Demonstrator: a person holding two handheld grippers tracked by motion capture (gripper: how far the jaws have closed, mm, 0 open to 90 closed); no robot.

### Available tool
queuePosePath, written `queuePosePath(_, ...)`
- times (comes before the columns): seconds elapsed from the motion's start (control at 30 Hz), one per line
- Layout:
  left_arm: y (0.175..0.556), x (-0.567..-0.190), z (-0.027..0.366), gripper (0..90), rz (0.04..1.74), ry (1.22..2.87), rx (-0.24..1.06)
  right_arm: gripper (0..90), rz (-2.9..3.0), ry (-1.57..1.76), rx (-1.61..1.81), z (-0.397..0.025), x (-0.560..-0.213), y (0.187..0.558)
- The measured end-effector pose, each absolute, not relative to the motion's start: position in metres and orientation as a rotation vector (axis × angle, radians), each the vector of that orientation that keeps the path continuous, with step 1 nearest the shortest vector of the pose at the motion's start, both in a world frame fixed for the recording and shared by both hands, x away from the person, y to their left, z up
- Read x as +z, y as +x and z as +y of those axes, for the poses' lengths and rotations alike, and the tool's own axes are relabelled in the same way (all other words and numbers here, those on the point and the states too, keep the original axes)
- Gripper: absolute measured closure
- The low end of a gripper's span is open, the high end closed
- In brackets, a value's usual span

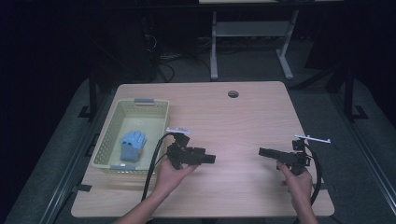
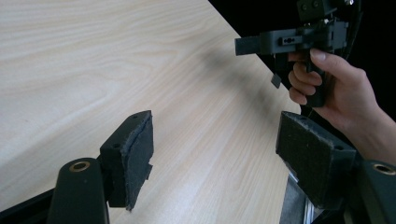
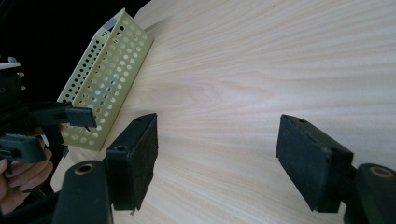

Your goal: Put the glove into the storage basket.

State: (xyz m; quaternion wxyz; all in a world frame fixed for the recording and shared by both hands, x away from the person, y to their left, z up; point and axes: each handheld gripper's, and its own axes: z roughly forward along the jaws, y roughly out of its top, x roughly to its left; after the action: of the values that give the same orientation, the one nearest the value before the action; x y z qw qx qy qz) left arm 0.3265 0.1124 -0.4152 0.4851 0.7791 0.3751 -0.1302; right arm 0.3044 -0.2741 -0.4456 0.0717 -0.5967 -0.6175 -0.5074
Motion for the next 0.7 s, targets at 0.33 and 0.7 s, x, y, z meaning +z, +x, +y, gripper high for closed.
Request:
queuePosePath(0.33, 0.317, -0.426, 0.110, 27.2, 0.898, 1.892, -0.337, 29.1, -1.843, -1.808, -1.523, -0.287, -0.454, 0.291)
queuePosePath(0.7, 0.303, -0.431, 0.110, 27.2, 0.860, 1.885, -0.333, 28.9, -1.840, -1.800, -1.542, -0.296, -0.457, 0.279)
